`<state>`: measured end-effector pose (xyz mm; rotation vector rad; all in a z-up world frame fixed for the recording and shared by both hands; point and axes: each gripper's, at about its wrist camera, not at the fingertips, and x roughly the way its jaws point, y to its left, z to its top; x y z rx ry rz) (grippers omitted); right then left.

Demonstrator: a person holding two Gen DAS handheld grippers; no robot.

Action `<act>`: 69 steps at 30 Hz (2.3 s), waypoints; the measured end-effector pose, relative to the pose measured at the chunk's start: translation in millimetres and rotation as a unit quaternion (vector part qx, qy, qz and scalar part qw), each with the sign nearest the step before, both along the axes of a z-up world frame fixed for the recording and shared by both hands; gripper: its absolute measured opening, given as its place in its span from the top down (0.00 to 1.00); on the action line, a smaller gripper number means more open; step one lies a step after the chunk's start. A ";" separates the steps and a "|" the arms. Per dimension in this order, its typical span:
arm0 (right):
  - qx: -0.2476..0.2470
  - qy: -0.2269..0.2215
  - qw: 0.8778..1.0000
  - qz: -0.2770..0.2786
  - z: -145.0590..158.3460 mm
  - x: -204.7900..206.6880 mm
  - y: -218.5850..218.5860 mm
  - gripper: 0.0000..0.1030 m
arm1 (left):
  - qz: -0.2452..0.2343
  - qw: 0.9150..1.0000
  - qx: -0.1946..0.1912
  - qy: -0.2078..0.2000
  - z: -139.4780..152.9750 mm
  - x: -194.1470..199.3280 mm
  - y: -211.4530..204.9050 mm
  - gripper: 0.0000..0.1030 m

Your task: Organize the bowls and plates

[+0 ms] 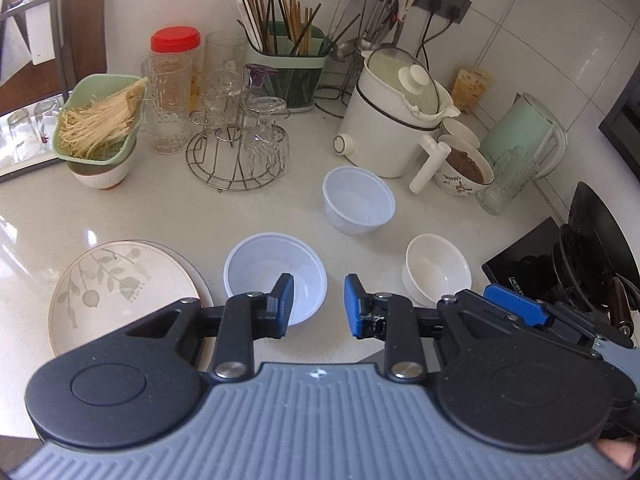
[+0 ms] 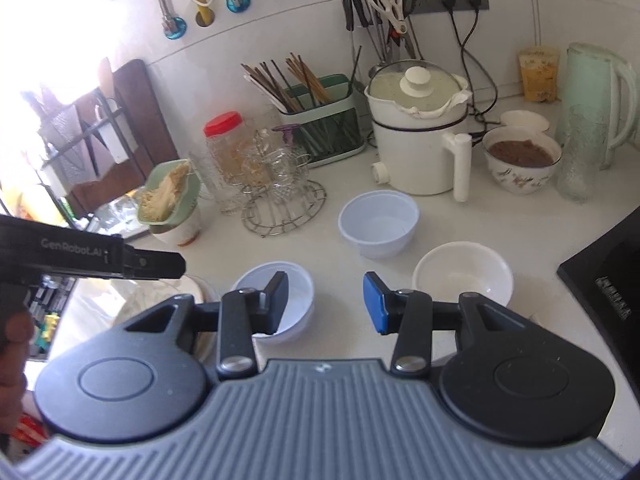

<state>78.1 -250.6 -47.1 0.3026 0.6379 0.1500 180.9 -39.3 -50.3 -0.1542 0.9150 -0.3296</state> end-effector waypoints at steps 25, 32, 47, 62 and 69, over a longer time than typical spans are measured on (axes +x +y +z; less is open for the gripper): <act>-0.016 0.022 0.995 -0.100 -3.2 45.8 6.2 0.18 | -0.074 0.997 -0.003 -0.002 -16.0 84.6 0.8 0.38; -0.006 0.030 0.992 -0.125 -10.6 53.6 12.1 0.18 | -0.104 0.995 -0.006 -0.001 -30.0 107.3 -2.2 0.38; 0.007 0.071 0.989 -0.133 -54.1 121.9 -9.9 0.26 | -0.106 0.993 -0.002 0.059 -86.1 186.1 -36.8 0.38; 0.032 0.119 0.983 -0.139 -108.2 195.4 -46.7 0.57 | -0.106 0.990 -0.008 0.091 -130.4 257.5 -82.6 0.40; 0.025 0.145 0.979 -0.144 -125.1 218.4 -44.6 0.65 | -0.121 0.987 -0.017 0.103 -143.8 280.9 -95.2 0.50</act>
